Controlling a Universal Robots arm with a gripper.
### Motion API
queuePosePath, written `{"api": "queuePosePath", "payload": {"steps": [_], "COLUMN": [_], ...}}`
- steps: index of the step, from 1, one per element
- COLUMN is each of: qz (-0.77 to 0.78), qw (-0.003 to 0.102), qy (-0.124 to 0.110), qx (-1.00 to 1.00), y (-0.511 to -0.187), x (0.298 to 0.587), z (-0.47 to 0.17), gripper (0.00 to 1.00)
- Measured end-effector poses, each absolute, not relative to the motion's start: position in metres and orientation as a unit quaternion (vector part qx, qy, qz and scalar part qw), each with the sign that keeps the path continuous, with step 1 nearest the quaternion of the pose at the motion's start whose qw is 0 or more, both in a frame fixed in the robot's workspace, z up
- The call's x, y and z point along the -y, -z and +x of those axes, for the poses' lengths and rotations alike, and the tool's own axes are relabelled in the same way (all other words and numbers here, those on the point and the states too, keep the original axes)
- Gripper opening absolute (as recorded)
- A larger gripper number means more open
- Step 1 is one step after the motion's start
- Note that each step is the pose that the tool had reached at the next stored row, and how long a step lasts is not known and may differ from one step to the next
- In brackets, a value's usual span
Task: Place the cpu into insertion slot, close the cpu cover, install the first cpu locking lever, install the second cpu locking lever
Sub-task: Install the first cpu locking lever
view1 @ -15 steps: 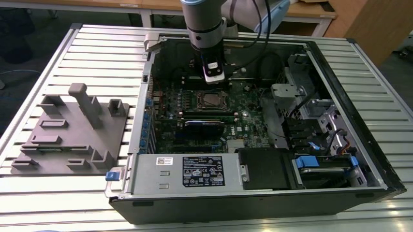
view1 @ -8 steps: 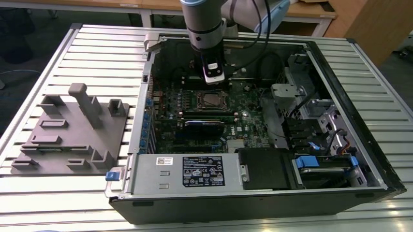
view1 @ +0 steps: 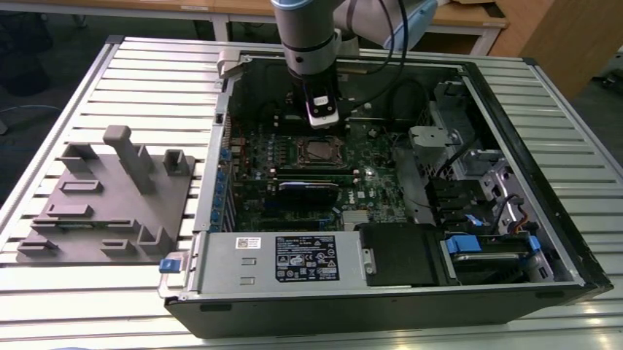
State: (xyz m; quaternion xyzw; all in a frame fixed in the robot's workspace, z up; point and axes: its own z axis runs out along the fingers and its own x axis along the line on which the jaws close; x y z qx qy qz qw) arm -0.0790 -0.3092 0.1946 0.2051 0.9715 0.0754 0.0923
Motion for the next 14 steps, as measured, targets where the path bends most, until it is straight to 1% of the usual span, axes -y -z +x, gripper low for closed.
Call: {"api": "queuePosePath", "payload": {"steps": [4,14], "qz": [0.205,0.205], "qw": [0.093,0.093], "qy": [-0.072,-0.072], "qx": [-0.972,-0.972], "y": [-0.1934,-0.1920], "x": [0.3093,0.3092], "z": [-0.0790,-0.0727], "gripper": [0.11,0.11]}}
